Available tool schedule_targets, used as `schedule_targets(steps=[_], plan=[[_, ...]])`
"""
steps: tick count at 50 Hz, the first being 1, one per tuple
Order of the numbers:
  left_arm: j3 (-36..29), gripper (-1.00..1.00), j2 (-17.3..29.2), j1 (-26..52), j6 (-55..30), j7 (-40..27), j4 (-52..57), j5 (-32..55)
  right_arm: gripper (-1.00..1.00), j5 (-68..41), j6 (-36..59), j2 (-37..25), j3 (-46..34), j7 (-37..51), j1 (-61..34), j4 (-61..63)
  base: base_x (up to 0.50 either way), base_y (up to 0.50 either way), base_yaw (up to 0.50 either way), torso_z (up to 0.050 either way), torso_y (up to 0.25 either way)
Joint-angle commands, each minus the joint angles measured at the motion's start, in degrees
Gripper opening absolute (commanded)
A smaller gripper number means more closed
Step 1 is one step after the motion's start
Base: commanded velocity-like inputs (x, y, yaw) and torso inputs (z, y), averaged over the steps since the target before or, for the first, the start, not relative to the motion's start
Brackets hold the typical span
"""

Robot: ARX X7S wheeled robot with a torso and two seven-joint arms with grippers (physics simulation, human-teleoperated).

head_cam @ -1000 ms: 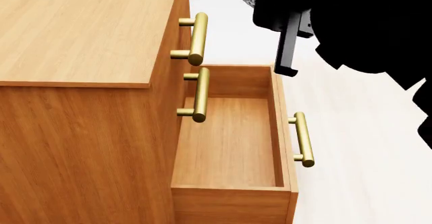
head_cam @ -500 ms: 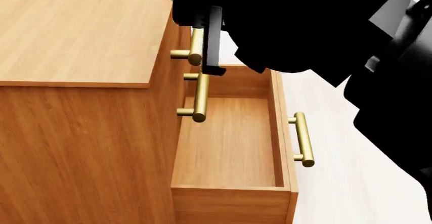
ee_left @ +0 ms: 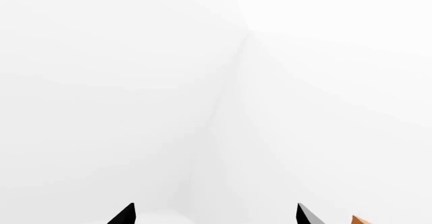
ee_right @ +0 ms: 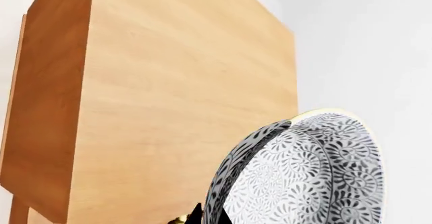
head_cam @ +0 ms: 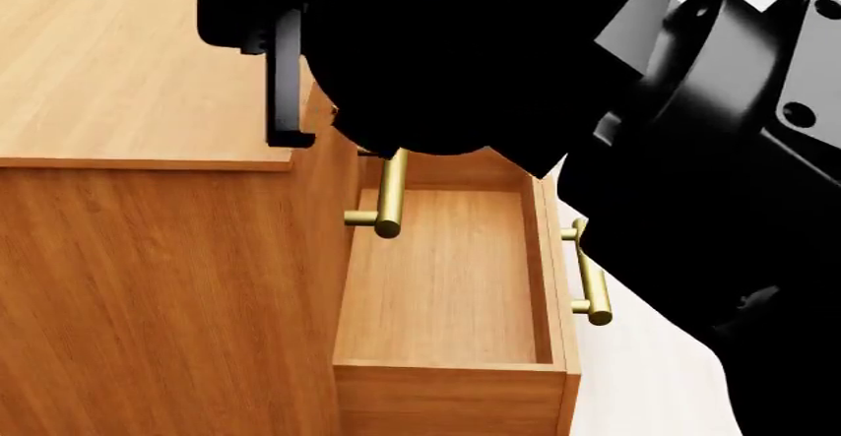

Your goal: Put the bowl on top of the cabinet.

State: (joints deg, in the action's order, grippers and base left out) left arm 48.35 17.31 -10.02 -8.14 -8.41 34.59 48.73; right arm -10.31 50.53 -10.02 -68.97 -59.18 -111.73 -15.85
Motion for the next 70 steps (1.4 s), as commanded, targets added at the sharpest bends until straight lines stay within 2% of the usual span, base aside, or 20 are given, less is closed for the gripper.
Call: schedule_targets(steps=[1, 15, 70], plan=[[0.2, 1.00, 0.0, -0.1, 0.2, 0.1, -0.2, 0.2, -1.00, 0.7, -0.8, 1.8, 1.0, 2.8, 1.3, 1.2, 0.00, 0.00, 0.00, 0.000, 0.000], [0.1, 1.00, 0.0, -0.2, 0.4, 0.1, -0.2, 0.3, -1.00, 1.0, -2.7, 3.6, 1.7, 5.9, 3.5, 0.0, 0.00, 0.00, 0.00, 0.000, 0.001], [-0.1, 1.00, 0.2, -0.6, 0.9, 0.1, -0.4, 0.6, -1.00, 1.1, -1.7, 2.0, -2.7, 6.8, 7.6, 3.5, 0.00, 0.00, 0.00, 0.000, 0.000]])
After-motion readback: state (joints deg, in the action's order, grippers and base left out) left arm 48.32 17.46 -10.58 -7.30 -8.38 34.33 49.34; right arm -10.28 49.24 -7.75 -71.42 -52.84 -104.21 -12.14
